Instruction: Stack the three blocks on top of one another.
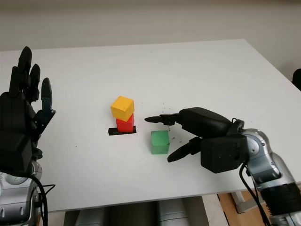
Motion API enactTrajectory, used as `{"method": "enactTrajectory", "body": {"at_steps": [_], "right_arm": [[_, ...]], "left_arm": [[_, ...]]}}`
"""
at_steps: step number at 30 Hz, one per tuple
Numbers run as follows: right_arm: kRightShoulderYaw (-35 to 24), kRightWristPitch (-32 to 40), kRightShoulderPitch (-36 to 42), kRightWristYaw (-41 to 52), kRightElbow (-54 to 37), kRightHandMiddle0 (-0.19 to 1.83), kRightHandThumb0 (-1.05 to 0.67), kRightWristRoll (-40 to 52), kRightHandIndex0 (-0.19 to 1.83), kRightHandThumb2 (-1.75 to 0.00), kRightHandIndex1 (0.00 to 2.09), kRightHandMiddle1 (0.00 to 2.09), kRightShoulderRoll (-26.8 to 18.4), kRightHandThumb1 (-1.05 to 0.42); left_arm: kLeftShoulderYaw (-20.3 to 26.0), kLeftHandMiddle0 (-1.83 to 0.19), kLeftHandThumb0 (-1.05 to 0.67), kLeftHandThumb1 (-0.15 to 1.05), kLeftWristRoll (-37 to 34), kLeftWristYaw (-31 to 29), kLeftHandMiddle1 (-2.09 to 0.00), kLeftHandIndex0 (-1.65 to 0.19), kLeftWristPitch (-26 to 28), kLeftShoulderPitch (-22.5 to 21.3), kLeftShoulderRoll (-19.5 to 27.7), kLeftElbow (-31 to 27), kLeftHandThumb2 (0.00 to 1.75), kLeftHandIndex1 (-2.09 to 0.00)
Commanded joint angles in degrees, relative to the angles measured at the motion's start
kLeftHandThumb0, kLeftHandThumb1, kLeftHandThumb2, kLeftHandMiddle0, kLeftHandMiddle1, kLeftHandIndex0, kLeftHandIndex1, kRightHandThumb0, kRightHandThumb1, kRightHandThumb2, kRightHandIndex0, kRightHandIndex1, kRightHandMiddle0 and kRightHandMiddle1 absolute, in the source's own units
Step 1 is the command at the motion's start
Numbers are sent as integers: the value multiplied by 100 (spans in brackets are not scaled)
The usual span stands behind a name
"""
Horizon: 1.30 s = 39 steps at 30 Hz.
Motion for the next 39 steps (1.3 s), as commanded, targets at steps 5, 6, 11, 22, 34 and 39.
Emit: {"method": "enactTrajectory", "body": {"at_steps": [5,6,11,22,34,39], "right_arm": [[79,-446,-145,-400,335,27,-63,-250,40,-5,47,43,73,-86],[87,-524,-154,-460,389,18,-63,-283,33,-5,63,63,78,-86],[150,-953,-211,-737,649,9,-62,-472,20,-5,105,96,62,-86],[237,-1530,-186,-1131,795,19,-53,-905,29,-6,130,114,-25,-87],[291,-2592,-441,-1932,1723,40,-34,-1032,43,-6,208,141,135,-94],[256,-2589,-600,-1888,1868,41,-33,-820,39,-5,209,143,176,-94]], "left_arm": [[-78,-14,-55,105,6,-46,-6,-7,26,38,16,-115,60,-15],[-87,-14,-55,105,1,-54,-6,-7,16,42,15,-111,60,-15],[-125,-15,-56,105,37,-61,-6,-6,-39,63,42,-81,59,-15],[-187,-13,-53,105,7,-120,-5,-5,-23,95,27,-121,58,-15],[-240,-12,-52,105,104,-95,-5,-4,107,156,-8,-201,58,-15],[-264,-11,-50,105,124,-108,-5,-4,133,191,-13,-228,58,-15]]}}
